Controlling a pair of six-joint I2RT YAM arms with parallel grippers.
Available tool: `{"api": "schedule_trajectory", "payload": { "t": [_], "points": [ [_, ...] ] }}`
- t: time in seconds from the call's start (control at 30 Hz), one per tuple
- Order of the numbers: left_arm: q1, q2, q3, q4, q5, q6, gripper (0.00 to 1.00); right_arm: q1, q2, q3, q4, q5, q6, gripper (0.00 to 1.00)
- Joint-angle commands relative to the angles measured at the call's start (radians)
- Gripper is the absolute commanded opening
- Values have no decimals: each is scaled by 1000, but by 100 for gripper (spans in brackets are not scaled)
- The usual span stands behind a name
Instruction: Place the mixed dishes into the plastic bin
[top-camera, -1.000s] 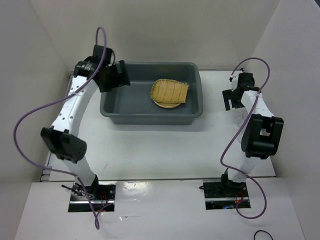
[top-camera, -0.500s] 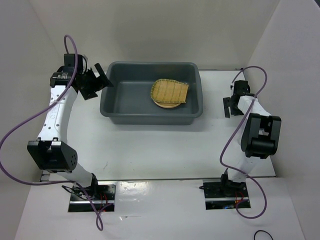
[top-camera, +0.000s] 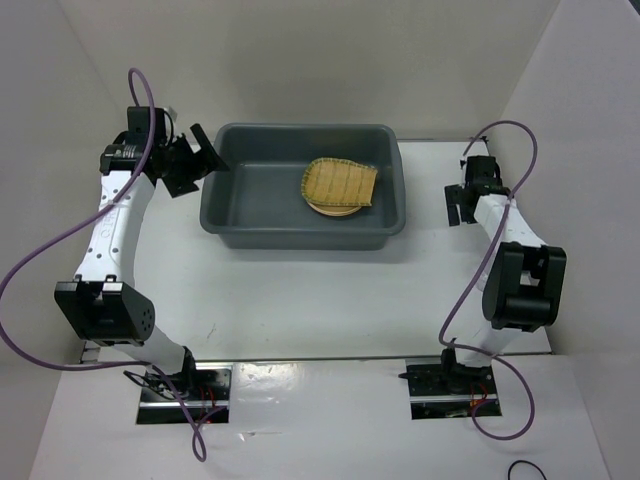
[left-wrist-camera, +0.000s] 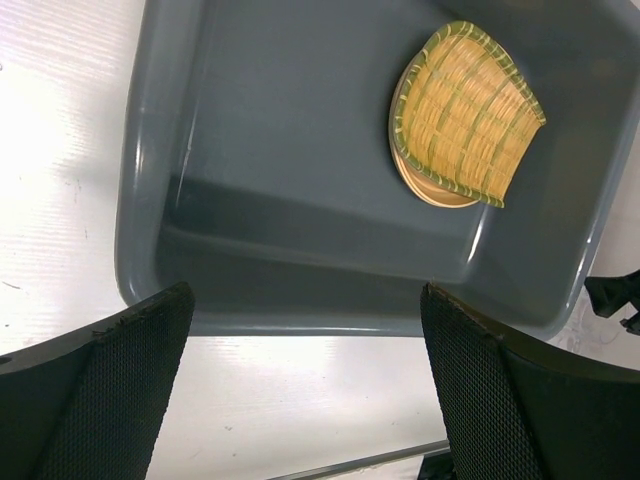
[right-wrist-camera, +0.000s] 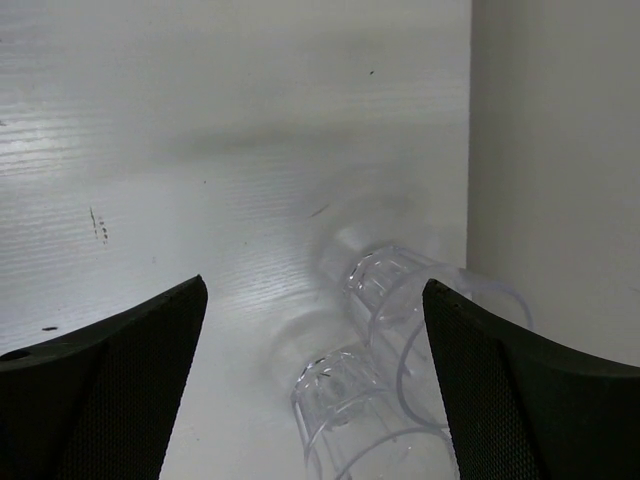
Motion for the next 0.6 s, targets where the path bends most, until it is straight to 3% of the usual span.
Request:
{"api": "schedule_trajectory", "payload": {
  "t": [0.0,0.57],
  "points": [
    [4,-6,-5,23,20,9,100,21,-69,31,38,71,12,93],
    [4,-16,-42,43,20,9,100,12,-141,-90,8,203,63,94]
  ]
}}
